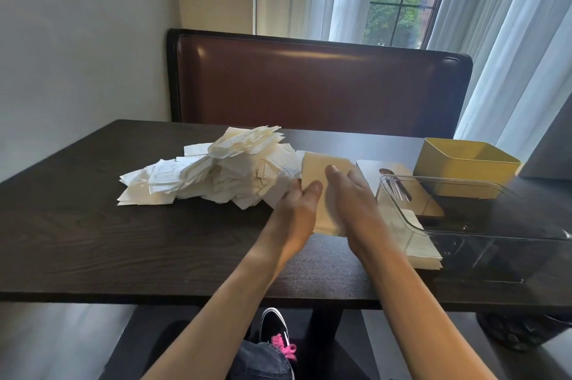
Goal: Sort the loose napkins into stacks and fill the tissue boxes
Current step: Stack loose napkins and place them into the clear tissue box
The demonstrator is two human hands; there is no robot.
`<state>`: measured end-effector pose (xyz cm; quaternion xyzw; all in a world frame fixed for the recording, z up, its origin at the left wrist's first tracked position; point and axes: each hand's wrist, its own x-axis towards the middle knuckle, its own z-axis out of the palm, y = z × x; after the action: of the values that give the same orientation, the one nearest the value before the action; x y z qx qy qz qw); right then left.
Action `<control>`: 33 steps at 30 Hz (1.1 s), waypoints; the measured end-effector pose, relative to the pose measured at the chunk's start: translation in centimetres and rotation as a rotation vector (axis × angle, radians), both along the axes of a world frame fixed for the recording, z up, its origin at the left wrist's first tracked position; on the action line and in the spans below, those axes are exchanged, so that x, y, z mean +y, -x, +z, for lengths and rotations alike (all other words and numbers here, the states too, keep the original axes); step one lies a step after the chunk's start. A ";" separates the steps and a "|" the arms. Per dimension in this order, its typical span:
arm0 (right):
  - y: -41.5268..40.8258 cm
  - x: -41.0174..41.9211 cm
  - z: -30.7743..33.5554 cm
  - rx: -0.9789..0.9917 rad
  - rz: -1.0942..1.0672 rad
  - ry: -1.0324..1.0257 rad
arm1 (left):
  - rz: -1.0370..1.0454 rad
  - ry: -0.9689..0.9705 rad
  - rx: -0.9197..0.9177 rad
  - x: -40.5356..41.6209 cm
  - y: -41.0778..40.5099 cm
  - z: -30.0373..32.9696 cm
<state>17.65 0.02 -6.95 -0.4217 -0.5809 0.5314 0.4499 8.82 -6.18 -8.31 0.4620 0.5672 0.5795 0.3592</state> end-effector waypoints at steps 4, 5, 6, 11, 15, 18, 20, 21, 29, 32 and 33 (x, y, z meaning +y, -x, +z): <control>-0.9 0.0 0.8 -0.022 0.000 -0.072 | 0.022 -0.021 -0.012 -0.3 -0.2 0.9; -1.3 0.1 1.2 -0.035 -0.020 -0.105 | 0.013 -0.034 -0.020 -0.2 -0.4 1.3; -1.8 0.1 1.7 -0.037 -0.036 -0.132 | -0.005 -0.054 -0.033 -0.1 -0.6 1.7; -4.5 0.3 4.7 -0.026 0.008 -0.111 | -0.031 -0.110 -0.003 1.3 -2.8 3.6; -7.1 0.4 6.4 -0.042 0.002 0.012 | 0.051 -0.180 0.118 2.7 -5.1 4.8; -9.0 1.0 7.1 -0.062 0.012 0.037 | 0.026 -0.173 0.122 3.4 -7.1 5.5; -10.3 1.5 7.3 -0.095 -0.005 0.027 | -0.007 -0.134 0.161 3.7 -8.5 5.9; -10.9 1.7 7.4 -0.107 -0.009 0.025 | -0.018 -0.114 0.180 3.9 -9.0 6.1; -16.4 5.4 7.0 -0.403 -0.027 0.113 | 0.028 -0.069 0.228 5.0 -10.1 5.5; -18.2 6.9 6.5 -0.570 0.014 0.182 | 0.030 -0.028 0.211 5.5 -10.1 4.5; -18.7 7.5 6.2 -0.646 0.035 0.189 | 0.027 -0.009 0.207 5.6 -10.1 4.2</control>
<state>36.40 7.53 -0.73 -0.5981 -0.6487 0.4294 0.1926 18.95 -0.53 -4.15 0.5133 0.6048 0.5361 0.2886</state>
